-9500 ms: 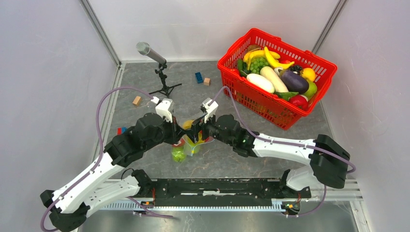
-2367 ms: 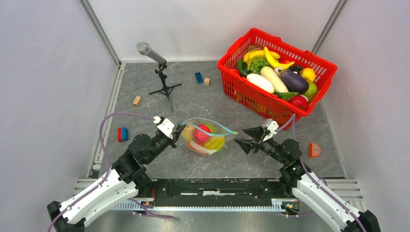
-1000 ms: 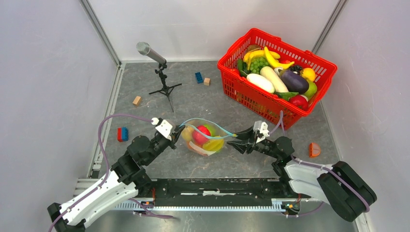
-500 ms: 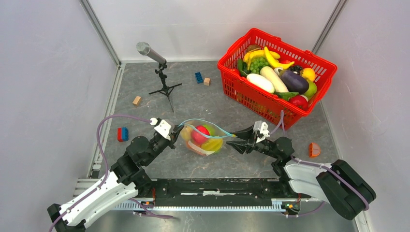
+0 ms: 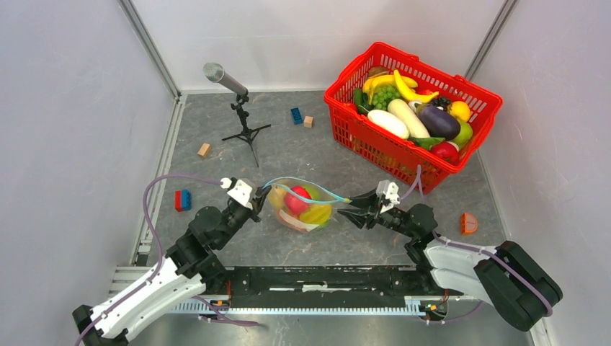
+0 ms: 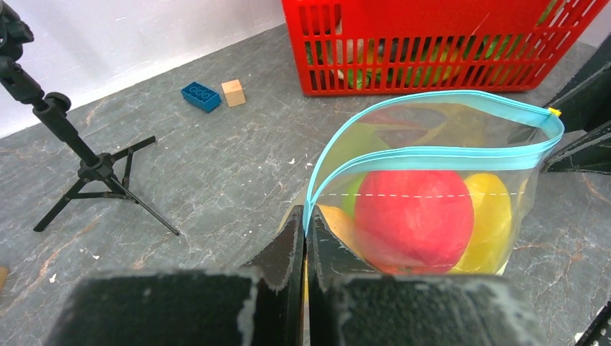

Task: Place the food in the zip-top bag and seal the zipper
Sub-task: Zip the zipper food storage bag at the center of the board.

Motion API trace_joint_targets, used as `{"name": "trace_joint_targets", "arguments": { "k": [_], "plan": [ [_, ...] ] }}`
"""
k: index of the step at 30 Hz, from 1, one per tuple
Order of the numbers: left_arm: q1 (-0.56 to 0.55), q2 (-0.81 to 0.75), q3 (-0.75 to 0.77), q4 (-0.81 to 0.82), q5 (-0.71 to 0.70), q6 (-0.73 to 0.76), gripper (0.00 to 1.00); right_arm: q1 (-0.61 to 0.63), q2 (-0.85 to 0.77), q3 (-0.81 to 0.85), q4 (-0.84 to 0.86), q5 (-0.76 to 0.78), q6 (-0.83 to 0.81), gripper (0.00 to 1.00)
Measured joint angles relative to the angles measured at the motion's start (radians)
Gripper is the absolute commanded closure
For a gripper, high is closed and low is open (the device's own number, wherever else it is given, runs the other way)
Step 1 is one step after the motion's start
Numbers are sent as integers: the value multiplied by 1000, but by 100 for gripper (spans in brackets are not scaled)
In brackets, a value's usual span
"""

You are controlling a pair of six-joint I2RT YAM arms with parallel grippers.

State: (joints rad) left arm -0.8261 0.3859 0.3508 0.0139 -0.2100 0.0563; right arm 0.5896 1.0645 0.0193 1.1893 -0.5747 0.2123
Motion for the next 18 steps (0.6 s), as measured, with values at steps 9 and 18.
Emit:
{"name": "trace_joint_targets", "arguments": {
  "k": [9, 18],
  "plan": [
    [0, -76, -57, 20, -45, -38, 98, 39, 31, 0, 45, 36, 14, 66],
    [0, -104, -64, 18, -51, -48, 98, 63, 51, 0, 96, 71, 34, 84]
  ]
}}
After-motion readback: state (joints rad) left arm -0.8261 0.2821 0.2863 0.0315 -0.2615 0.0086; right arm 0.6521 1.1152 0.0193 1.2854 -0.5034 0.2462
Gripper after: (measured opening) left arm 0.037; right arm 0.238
